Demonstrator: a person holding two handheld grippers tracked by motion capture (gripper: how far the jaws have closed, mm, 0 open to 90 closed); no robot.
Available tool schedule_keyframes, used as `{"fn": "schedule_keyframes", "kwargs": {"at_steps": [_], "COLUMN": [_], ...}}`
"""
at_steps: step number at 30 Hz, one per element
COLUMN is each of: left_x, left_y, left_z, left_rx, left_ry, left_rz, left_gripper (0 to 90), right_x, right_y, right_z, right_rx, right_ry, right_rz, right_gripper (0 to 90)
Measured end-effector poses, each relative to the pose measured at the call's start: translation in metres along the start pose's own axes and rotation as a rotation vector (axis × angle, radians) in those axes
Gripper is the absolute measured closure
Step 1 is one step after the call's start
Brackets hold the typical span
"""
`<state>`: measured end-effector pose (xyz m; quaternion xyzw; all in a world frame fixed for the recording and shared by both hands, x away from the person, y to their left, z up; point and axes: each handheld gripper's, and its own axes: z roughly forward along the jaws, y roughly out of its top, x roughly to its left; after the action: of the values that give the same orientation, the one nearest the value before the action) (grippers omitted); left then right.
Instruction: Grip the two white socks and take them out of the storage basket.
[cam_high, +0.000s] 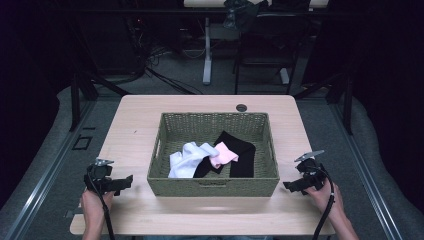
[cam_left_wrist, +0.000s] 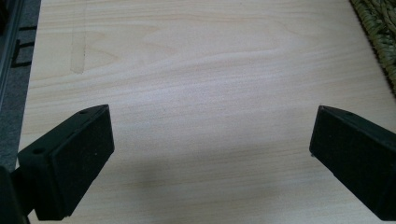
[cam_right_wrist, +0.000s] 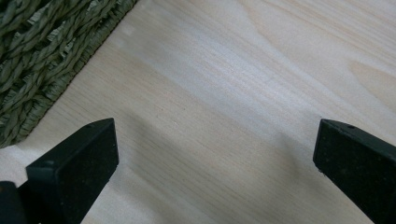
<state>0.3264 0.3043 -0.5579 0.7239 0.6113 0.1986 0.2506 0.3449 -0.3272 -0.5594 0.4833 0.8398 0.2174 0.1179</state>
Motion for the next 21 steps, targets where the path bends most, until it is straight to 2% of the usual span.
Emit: {"fn": "schedule_keyframes", "kwargs": {"at_steps": [2, 6, 14, 16, 17, 18, 21], "left_x": [0.000, -0.001, 0.002, 0.004, 0.004, 0.005, 0.005], "left_y": [0.000, 0.000, 0.003, 0.006, 0.006, 0.009, 0.015], "left_z": [0.000, -0.001, -0.011, -0.017, -0.017, -0.022, -0.031], "left_rx": [-0.003, -0.013, -0.018, -0.049, -0.049, -0.055, -0.074], "left_ry": [0.000, -0.030, -0.043, -0.080, -0.080, -0.101, -0.114], "left_rz": [0.001, 0.011, 0.011, 0.003, 0.003, -0.002, -0.003], "left_gripper": [0.0, 0.0, 0.0, 0.0, 0.0, 0.0, 0.0], "right_x": [0.000, 0.001, 0.001, 0.001, 0.001, 0.002, 0.001], "right_y": [0.000, 0.000, 0.001, 0.000, 0.000, 0.000, -0.001], "right_z": [0.000, -0.001, 0.002, 0.002, 0.002, 0.002, 0.001], "right_rx": [0.003, -0.005, 0.001, -0.001, -0.003, -0.003, 0.002], "right_ry": [0.000, 0.002, 0.009, 0.002, 0.002, -0.001, 0.001], "right_rz": [-0.003, 0.000, 0.003, 0.004, 0.006, 0.006, 0.005], "right_gripper": [0.0, 0.0, 0.0, 0.0, 0.0, 0.0, 0.0]}}
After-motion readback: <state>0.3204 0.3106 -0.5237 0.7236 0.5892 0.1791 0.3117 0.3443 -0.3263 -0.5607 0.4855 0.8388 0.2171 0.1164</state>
